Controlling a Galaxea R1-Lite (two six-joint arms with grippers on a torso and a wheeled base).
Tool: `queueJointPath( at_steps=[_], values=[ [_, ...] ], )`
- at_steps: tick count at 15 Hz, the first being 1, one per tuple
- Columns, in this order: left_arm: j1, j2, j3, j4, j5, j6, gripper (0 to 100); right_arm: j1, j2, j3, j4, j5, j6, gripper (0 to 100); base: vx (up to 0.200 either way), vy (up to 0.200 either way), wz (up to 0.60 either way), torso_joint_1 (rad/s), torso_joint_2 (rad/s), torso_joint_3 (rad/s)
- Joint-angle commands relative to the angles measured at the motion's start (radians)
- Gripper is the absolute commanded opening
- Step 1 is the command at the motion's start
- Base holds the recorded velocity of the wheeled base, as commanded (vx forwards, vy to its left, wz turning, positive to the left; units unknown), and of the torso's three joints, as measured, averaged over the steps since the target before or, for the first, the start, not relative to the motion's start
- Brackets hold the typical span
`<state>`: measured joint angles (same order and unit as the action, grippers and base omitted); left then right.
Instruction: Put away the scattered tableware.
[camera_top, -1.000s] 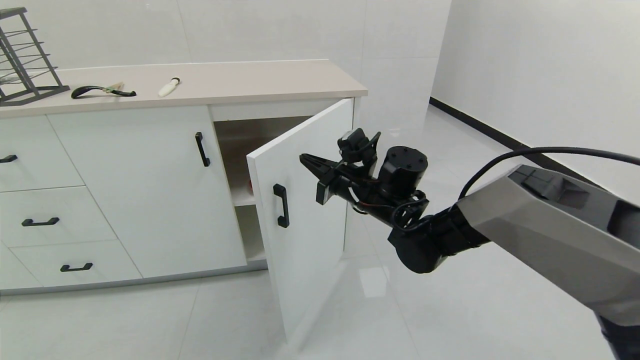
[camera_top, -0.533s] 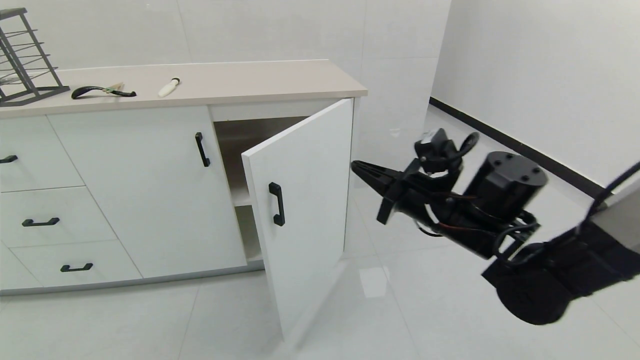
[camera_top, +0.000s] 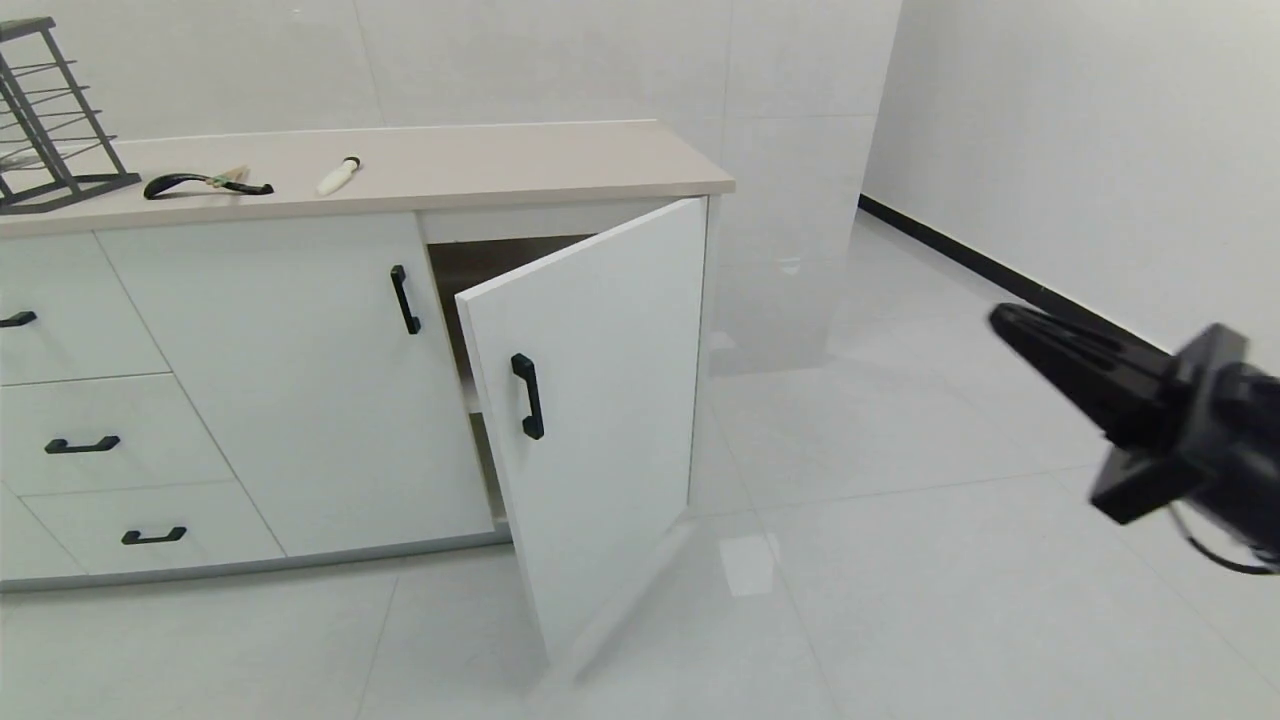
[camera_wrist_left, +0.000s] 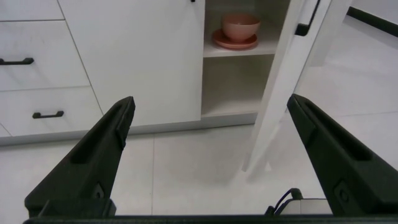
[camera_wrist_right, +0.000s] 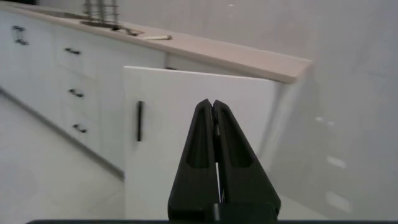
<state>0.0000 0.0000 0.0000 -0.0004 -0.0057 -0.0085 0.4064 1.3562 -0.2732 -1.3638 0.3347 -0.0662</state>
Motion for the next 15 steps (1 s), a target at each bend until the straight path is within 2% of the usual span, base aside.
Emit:
queueJointPath(
  at_steps=[1, 3, 5, 6, 8, 10, 13, 15],
  values=[
    [0.000, 0.000, 0.000, -0.001, 0.000, 0.002, 100, -0.285, -0.473, 0.169, 0.180, 0.001, 0.002, 0, 0.000, 0.000, 0.00, 0.000, 0.00, 0.000],
    [0.000, 0.000, 0.000, 0.000, -0.002, 0.013, 100, -0.322, -0.746, 0.249, 0.315, 0.024, -0.041, 0, 0.000, 0.000, 0.00, 0.000, 0.00, 0.000],
    [0.000, 0.000, 0.000, 0.000, -0.002, 0.012, 100, -0.354, -0.922, 0.258, 0.440, 0.030, -0.049, 0, 0.000, 0.000, 0.00, 0.000, 0.00, 0.000],
    [0.000, 0.000, 0.000, 0.000, -0.002, 0.012, 100, -0.390, -1.060, 0.252, 0.600, 0.037, -0.049, 0, 0.000, 0.000, 0.00, 0.000, 0.00, 0.000],
    [0.000, 0.000, 0.000, 0.000, -0.002, 0.012, 100, -0.413, -1.209, 0.252, 0.801, 0.056, -0.049, 0, 0.000, 0.000, 0.00, 0.000, 0.00, 0.000],
    [0.000, 0.000, 0.000, 0.000, -0.002, 0.012, 100, -0.425, -1.293, 0.259, 0.904, 0.053, -0.052, 0, 0.000, 0.000, 0.00, 0.000, 0.00, 0.000],
    [0.000, 0.000, 0.000, 0.000, -0.002, 0.012, 100, -0.422, -1.306, 0.273, 0.951, 0.035, -0.055, 0, 0.000, 0.000, 0.00, -0.020, 0.00, 0.002],
    [0.000, 0.000, 0.000, 0.000, -0.002, 0.013, 100, -0.408, -1.356, 0.273, 1.206, -0.013, -0.050, 0, 0.000, 0.000, 0.00, 0.000, 0.00, 0.000]
  ],
)
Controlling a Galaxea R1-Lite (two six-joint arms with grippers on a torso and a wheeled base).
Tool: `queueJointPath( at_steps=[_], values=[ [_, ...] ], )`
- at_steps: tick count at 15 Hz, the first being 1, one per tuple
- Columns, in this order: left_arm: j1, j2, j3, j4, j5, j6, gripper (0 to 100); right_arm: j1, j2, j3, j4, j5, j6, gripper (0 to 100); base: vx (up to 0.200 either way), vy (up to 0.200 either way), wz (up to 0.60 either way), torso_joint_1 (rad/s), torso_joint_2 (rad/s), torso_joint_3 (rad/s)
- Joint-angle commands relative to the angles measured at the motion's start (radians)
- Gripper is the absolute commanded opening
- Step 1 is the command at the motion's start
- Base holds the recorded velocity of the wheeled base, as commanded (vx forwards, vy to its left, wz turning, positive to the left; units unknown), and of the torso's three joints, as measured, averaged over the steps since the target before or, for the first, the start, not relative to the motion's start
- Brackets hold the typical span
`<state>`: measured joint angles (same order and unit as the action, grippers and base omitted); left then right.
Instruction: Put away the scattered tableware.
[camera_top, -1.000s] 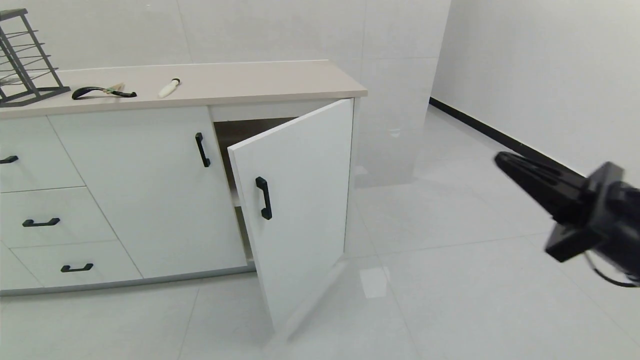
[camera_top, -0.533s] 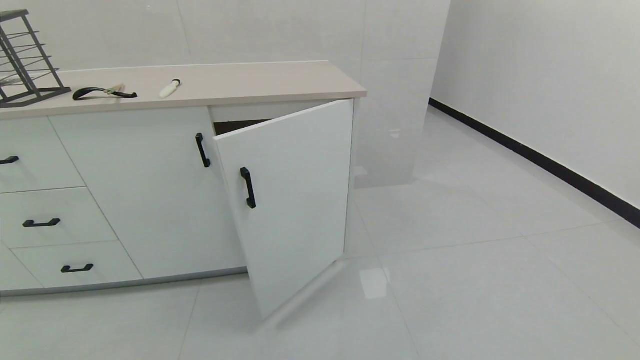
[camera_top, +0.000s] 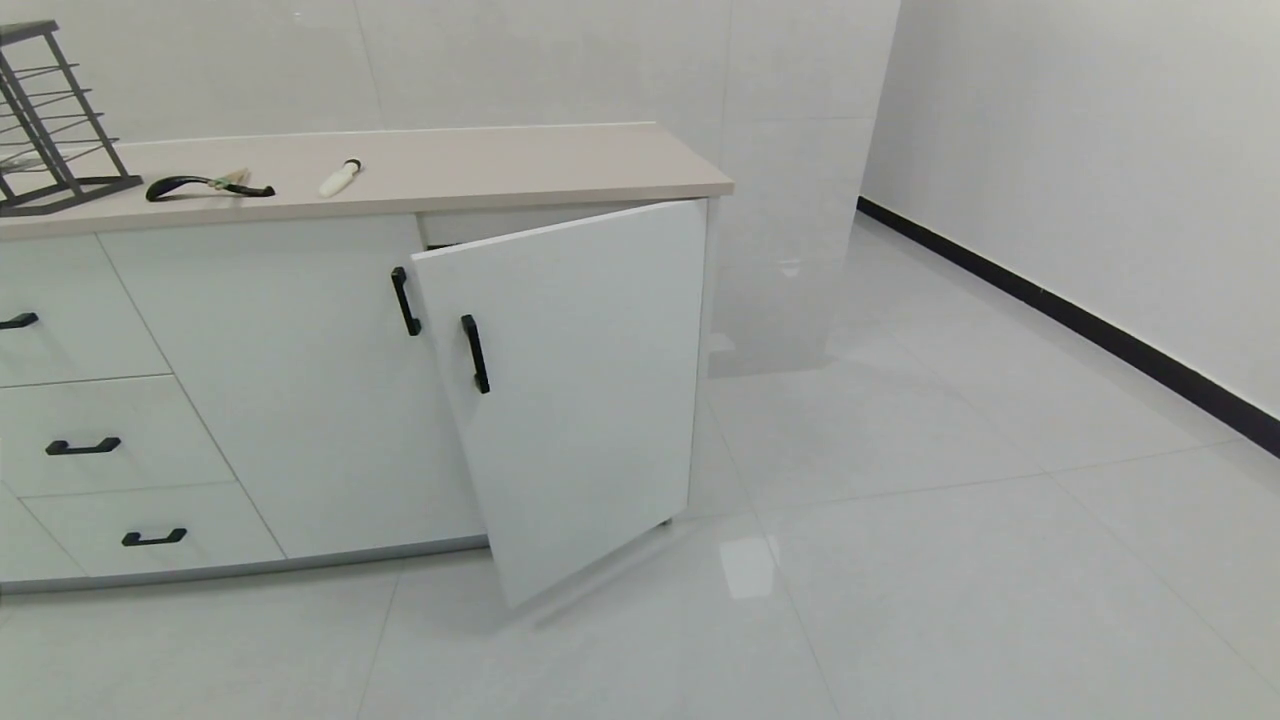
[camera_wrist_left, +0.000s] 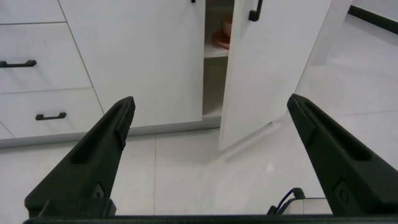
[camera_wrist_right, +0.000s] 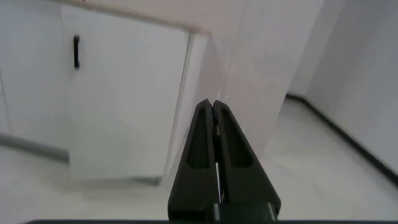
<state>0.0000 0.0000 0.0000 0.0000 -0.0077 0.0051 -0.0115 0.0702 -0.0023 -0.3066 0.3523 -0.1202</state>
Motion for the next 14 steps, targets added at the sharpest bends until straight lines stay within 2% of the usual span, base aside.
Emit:
queueJointPath(
  at_steps=[1, 2, 4, 8, 9, 13, 14],
  values=[
    [0.000, 0.000, 0.000, 0.000, 0.000, -0.002, 100, 0.010, -0.070, 0.002, 0.207, -0.039, 0.008, 0, 0.000, 0.000, 0.00, 0.000, 0.00, 0.000],
    [0.000, 0.000, 0.000, 0.000, 0.000, -0.001, 100, 0.010, -0.070, 0.002, 0.256, -0.041, 0.016, 0, 0.000, 0.000, 0.00, 0.000, 0.00, 0.000],
    [0.000, 0.000, 0.000, 0.000, 0.000, -0.004, 100, 0.010, -0.070, -0.001, 0.264, -0.044, 0.025, 0, 0.000, 0.000, 0.00, 0.000, 0.00, 0.000],
    [0.000, 0.000, 0.000, 0.000, 0.000, -0.005, 100, 0.007, -0.063, -0.005, 0.282, -0.214, 0.091, 0, 0.000, 0.000, 0.00, 0.000, 0.00, 0.000],
    [0.000, 0.000, 0.000, 0.000, 0.000, -0.004, 100, 0.010, -0.064, 0.002, 0.299, -0.300, 0.097, 0, 0.000, 0.000, 0.00, 0.000, 0.00, 0.000],
    [0.000, 0.000, 0.000, 0.000, 0.000, -0.008, 100, 0.011, -0.064, 0.001, 0.313, -0.322, 0.129, 0, 0.000, 0.000, 0.00, 0.000, 0.00, 0.000],
    [0.000, 0.000, 0.000, 0.000, 0.000, -0.010, 100, 0.011, -0.064, 0.001, 0.313, -0.322, 0.131, 0, 0.200, 0.000, 0.00, -0.002, 0.00, -0.002]
  ],
)
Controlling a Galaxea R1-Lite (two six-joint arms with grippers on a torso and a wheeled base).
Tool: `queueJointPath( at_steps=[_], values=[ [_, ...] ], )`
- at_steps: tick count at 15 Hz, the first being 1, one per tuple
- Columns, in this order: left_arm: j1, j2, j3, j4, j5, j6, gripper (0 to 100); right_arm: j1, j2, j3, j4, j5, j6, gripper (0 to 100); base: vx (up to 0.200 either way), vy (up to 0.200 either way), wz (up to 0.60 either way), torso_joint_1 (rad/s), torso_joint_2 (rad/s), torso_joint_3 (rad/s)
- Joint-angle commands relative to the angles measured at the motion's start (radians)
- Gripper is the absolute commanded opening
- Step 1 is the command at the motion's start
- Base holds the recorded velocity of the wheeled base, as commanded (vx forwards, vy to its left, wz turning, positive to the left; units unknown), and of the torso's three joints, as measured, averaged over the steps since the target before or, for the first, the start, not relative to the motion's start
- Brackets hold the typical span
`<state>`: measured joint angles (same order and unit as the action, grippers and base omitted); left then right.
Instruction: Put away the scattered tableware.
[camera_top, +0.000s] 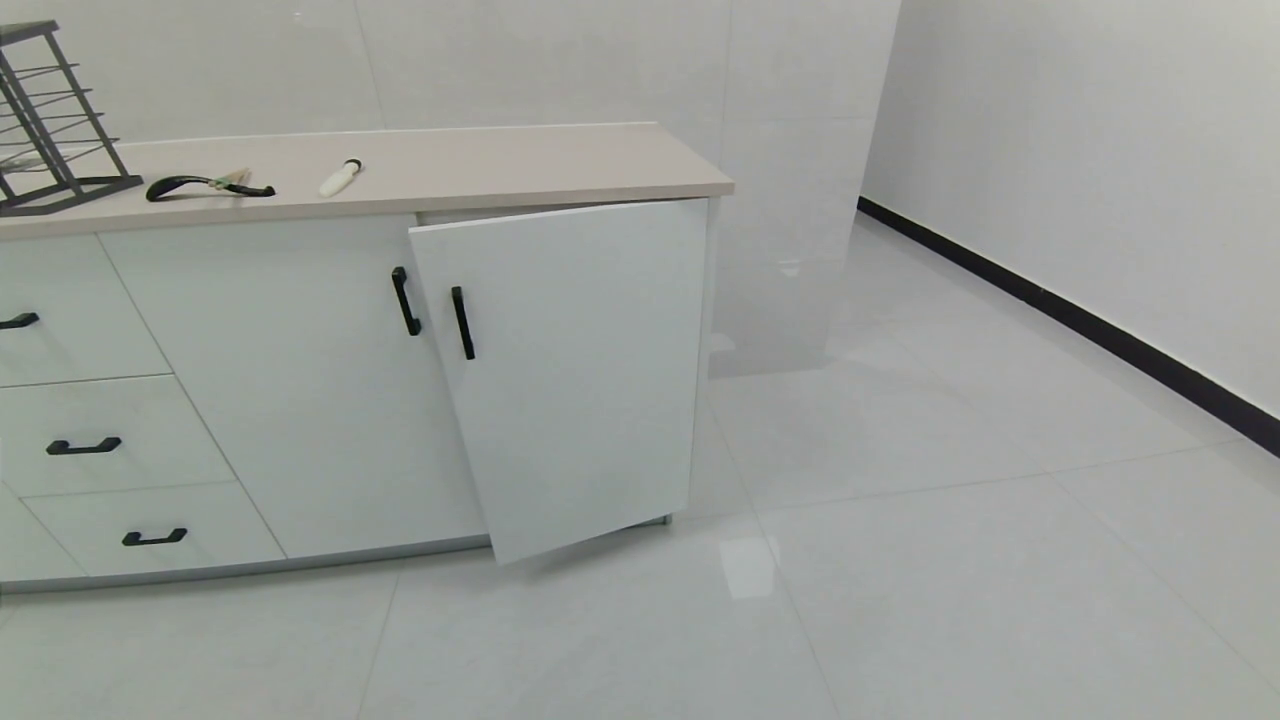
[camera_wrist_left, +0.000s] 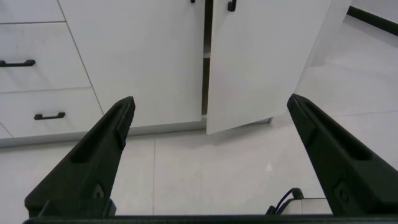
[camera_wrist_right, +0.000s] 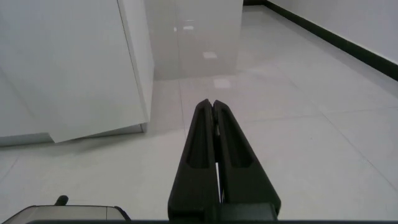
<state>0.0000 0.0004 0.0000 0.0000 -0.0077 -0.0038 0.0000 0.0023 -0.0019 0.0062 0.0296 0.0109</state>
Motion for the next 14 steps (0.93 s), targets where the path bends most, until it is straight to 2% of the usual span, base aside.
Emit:
queueJointPath(
  at_steps=[1, 3, 8, 12, 14],
  values=[
    [0.000, 0.000, 0.000, 0.000, 0.000, -0.001, 100, 0.000, 0.004, 0.000, 0.000, 0.001, 0.001, 0, 0.200, 0.200, 0.00, -0.002, 0.01, 0.007],
    [0.000, 0.000, 0.000, 0.000, 0.000, 0.002, 100, 0.000, 0.002, 0.000, 0.000, 0.001, 0.001, 0, 0.200, 0.200, 0.00, -0.002, 0.00, 0.000],
    [0.000, 0.000, 0.000, 0.000, 0.000, 0.005, 100, 0.000, 0.004, 0.000, 0.000, 0.001, 0.001, 0, 0.000, 0.000, 0.00, 0.000, 0.00, 0.000],
    [0.000, 0.000, 0.000, 0.000, 0.000, 0.004, 100, 0.000, 0.004, 0.000, 0.000, 0.000, 0.001, 0, 0.000, 0.000, 0.60, 0.002, 0.00, 0.004],
    [0.000, 0.000, 0.000, 0.000, 0.000, 0.004, 100, 0.000, 0.004, 0.000, 0.000, 0.001, 0.001, 0, 0.200, 0.000, 0.00, 0.005, 0.00, 0.002]
  ],
)
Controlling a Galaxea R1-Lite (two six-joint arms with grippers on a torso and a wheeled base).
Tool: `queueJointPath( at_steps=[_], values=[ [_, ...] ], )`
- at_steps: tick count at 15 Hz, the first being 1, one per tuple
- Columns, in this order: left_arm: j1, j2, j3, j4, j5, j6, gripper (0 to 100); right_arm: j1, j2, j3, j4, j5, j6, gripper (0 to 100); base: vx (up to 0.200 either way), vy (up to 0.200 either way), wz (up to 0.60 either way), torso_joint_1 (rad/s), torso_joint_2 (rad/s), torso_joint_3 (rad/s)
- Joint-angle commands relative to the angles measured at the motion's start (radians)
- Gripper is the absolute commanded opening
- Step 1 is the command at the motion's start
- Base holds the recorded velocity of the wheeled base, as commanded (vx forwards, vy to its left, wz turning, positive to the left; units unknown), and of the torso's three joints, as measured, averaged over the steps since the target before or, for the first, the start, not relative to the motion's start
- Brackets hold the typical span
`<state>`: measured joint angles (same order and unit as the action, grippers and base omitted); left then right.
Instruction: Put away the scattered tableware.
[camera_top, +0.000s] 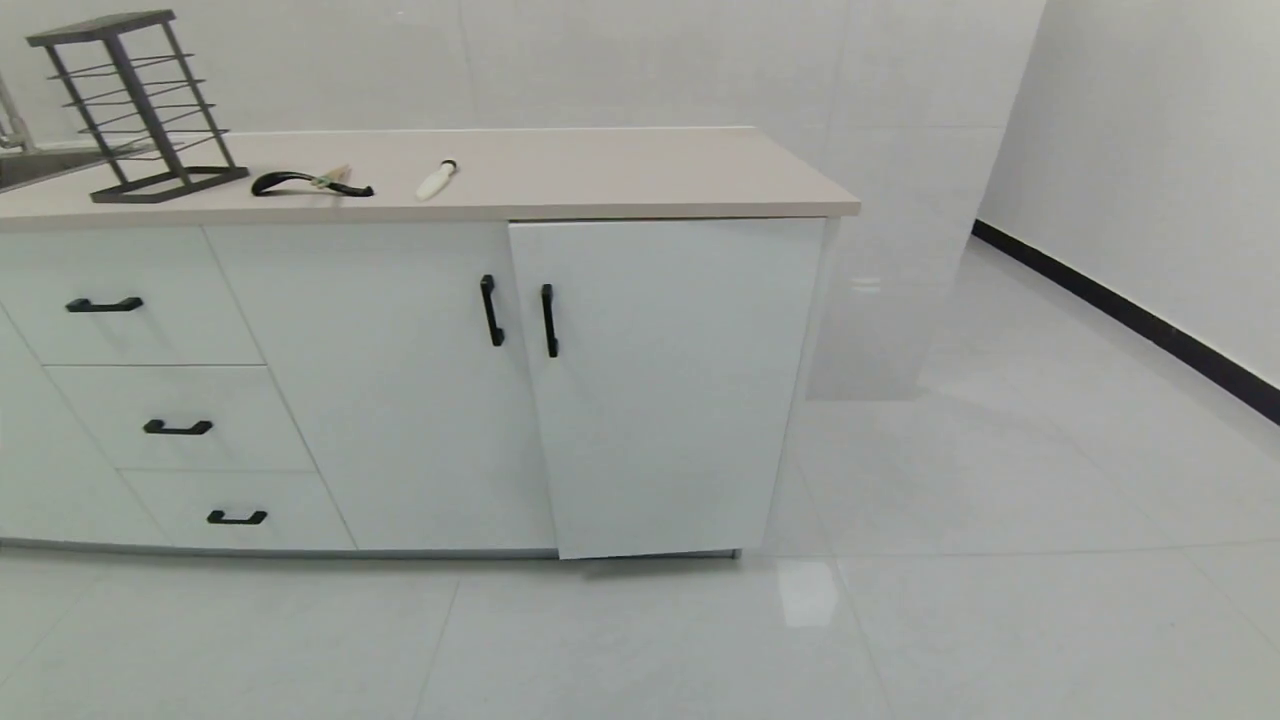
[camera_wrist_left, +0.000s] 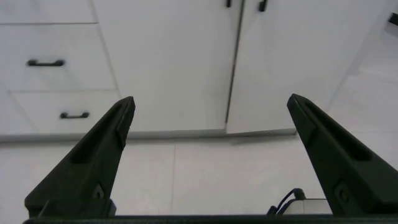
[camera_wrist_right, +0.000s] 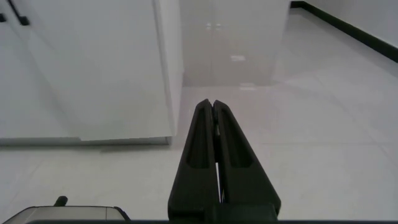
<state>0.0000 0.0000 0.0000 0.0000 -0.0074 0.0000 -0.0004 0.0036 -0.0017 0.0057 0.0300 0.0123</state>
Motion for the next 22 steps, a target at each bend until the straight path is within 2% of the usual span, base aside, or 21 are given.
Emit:
queueJointPath(
  at_steps=[1, 7, 9, 18, 22],
  values=[
    [0.000, 0.000, 0.000, 0.000, 0.000, -0.002, 100, 0.000, 0.003, 0.000, 0.000, 0.001, -0.002, 0, 0.200, 0.000, 0.00, 0.007, 0.00, 0.002],
    [0.000, 0.000, 0.000, 0.000, 0.000, -0.002, 100, 0.000, 0.003, 0.000, 0.000, 0.001, 0.000, 0, 0.200, 0.000, 0.00, 0.000, 0.00, 0.002],
    [0.000, 0.000, 0.000, 0.000, 0.000, -0.003, 100, 0.000, 0.003, 0.000, 0.000, 0.001, 0.000, 0, 0.000, 0.000, 0.00, 0.000, 0.00, 0.000],
    [0.000, 0.000, 0.000, 0.000, 0.000, -0.003, 100, 0.000, 0.003, 0.000, 0.000, 0.001, 0.001, 0, 0.000, 0.200, 0.00, 0.003, 0.00, -0.001],
    [0.000, 0.000, 0.000, 0.000, 0.000, -0.005, 100, 0.000, 0.003, 0.000, 0.000, 0.001, 0.001, 0, 0.200, 0.050, 0.00, 0.006, 0.00, 0.005]
  ],
)
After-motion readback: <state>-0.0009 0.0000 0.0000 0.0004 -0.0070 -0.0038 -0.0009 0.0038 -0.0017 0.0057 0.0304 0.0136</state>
